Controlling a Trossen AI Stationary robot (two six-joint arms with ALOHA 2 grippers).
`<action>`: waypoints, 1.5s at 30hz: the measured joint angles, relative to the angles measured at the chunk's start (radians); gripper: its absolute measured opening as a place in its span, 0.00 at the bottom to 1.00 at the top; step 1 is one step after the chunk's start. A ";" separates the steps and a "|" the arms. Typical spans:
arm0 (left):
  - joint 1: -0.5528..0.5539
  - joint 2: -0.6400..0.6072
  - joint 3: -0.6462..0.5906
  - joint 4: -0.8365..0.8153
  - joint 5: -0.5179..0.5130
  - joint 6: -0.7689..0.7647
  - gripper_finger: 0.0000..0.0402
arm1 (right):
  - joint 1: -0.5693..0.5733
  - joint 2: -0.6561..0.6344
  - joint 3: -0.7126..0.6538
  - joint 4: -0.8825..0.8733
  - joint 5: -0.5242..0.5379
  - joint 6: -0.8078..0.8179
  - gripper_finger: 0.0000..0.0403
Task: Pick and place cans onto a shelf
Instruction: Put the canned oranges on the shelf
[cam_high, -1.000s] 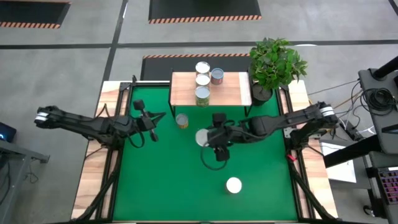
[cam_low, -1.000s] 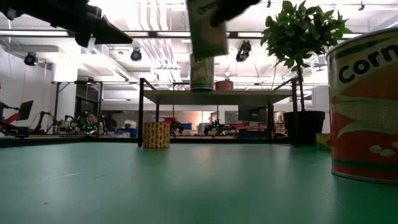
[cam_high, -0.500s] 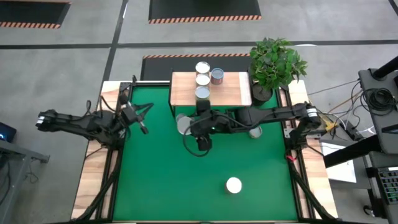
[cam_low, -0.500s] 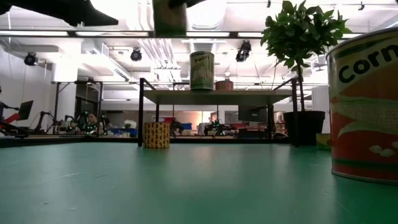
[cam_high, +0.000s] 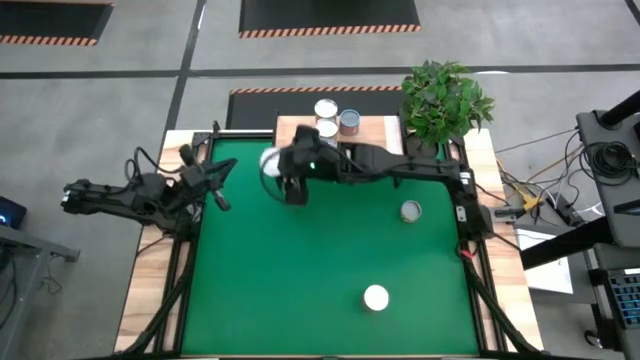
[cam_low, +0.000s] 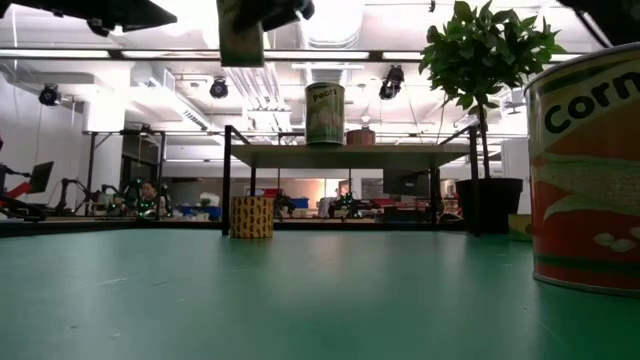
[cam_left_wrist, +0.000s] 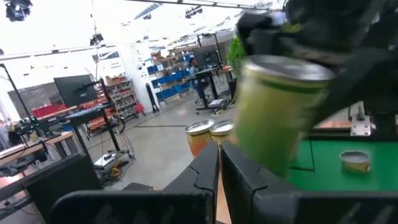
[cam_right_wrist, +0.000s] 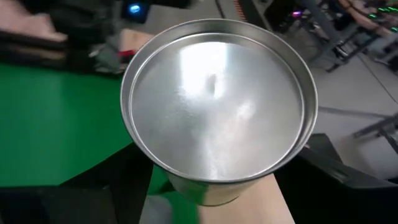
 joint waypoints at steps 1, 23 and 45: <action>0.000 -0.004 0.000 0.000 0.000 -0.005 0.00 | -0.015 0.013 0.020 0.001 0.000 0.004 0.70; 0.000 -0.017 0.000 0.001 0.001 -0.009 0.00 | -0.164 0.134 0.055 -0.041 -0.036 0.056 0.70; 0.000 -0.017 0.000 0.001 0.001 -0.009 0.00 | -0.174 0.135 0.017 -0.044 -0.035 0.072 0.83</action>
